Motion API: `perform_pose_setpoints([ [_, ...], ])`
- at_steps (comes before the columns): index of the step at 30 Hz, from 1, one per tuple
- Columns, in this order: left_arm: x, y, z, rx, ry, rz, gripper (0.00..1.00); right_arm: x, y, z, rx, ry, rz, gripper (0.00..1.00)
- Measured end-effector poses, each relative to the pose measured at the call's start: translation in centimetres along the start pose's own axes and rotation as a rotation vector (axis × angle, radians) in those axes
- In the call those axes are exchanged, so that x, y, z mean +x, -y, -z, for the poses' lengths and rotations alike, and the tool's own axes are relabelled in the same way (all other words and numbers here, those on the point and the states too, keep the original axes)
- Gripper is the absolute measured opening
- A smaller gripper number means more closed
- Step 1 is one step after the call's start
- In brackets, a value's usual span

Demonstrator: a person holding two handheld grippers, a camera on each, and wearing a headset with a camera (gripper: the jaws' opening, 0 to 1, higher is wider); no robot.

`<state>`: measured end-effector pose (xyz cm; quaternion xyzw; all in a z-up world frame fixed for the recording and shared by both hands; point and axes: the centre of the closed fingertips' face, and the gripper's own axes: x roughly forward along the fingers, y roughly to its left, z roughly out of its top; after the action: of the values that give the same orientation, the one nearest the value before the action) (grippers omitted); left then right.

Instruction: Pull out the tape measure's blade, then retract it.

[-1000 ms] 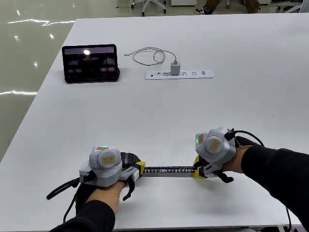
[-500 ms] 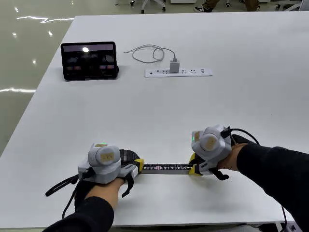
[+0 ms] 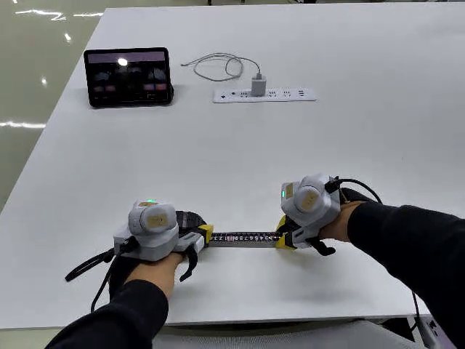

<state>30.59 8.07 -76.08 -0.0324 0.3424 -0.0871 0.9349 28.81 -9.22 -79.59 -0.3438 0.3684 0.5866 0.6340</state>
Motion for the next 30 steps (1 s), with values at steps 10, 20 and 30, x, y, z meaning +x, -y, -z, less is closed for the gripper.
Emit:
perform_pose_setpoints([
  [10,0.0,0.0,0.0,-0.001,0.002,0.001,0.59,0.2,0.0,-0.3,-0.002,0.009,0.003,0.11],
  [20,0.0,0.1,0.0,-0.002,0.001,0.001,0.59,0.5,0.1,-0.6,0.009,0.011,0.003,0.11],
  [30,0.0,0.0,0.0,-0.002,0.004,0.001,0.59,0.7,0.0,-1.0,0.023,0.02,0.007,0.11],
])
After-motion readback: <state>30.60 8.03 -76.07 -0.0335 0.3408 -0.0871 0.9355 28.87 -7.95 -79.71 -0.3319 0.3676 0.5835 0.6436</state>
